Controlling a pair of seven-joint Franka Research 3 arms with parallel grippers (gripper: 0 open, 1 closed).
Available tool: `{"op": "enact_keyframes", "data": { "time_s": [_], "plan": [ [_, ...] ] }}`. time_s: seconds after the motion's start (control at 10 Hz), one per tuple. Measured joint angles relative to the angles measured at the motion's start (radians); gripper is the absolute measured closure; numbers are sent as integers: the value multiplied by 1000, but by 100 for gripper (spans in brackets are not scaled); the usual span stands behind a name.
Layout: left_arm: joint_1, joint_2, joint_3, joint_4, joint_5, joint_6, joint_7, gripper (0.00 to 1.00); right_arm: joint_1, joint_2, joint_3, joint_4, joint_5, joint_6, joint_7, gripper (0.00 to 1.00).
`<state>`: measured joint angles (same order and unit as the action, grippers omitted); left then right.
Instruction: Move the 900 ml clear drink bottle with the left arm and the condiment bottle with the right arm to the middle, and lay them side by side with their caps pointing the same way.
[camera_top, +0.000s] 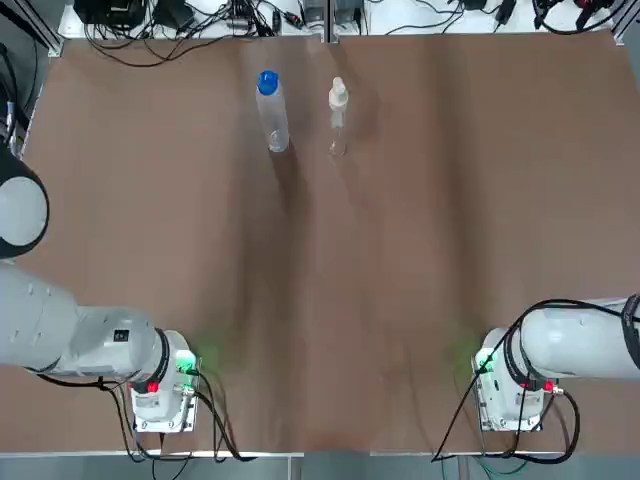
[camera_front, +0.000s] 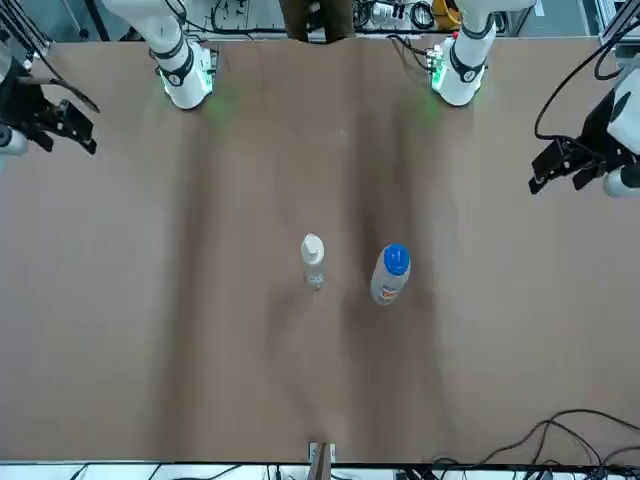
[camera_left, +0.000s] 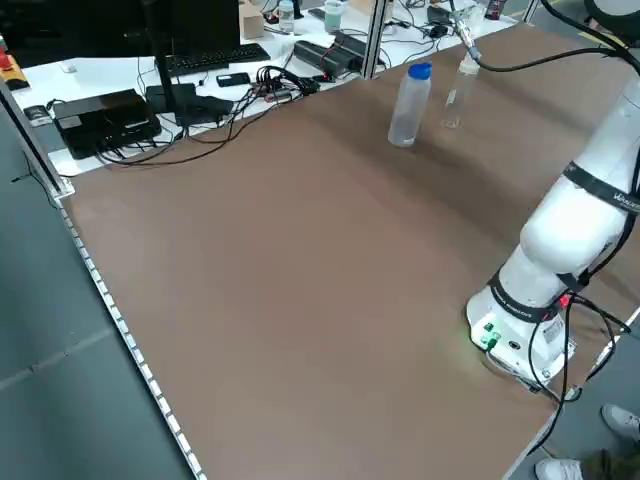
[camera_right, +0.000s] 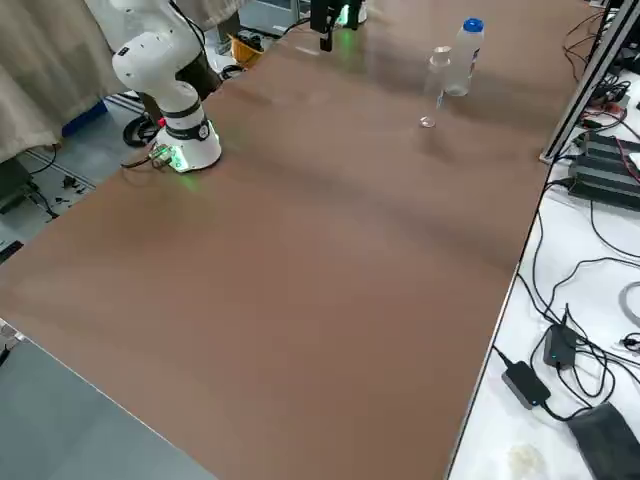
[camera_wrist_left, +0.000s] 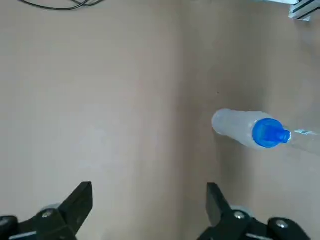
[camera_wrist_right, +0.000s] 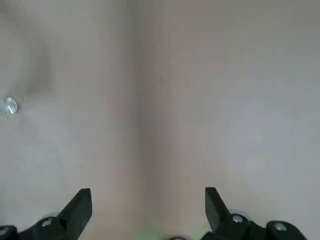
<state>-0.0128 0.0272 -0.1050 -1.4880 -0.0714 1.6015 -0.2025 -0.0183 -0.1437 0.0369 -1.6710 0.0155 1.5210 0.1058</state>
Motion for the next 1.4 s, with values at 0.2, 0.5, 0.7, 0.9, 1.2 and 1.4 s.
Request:
{"op": "enact_keyframes", "data": {
  "time_s": [0.2,0.5,0.7,0.9,1.2,1.4],
  "plan": [
    [2,0,0,1,0,0,1,0,-1,5,-15,43,23,-17,0,1],
    [5,0,4,0,0,0,1,0,-1,63,-14,147,19,-81,-1,2],
    [8,7,5,-1,0,0,2,0,-1,109,-12,195,11,-104,-1,3],
    [9,13,6,-2,0,1,2,0,1,129,-7,211,11,-110,-1,2],
    [9,13,5,-2,0,1,2,0,18,130,-4,213,11,-114,-1,2],
    [9,13,5,-2,0,1,2,0,35,130,-3,213,10,-118,0,2]
  ]
}}
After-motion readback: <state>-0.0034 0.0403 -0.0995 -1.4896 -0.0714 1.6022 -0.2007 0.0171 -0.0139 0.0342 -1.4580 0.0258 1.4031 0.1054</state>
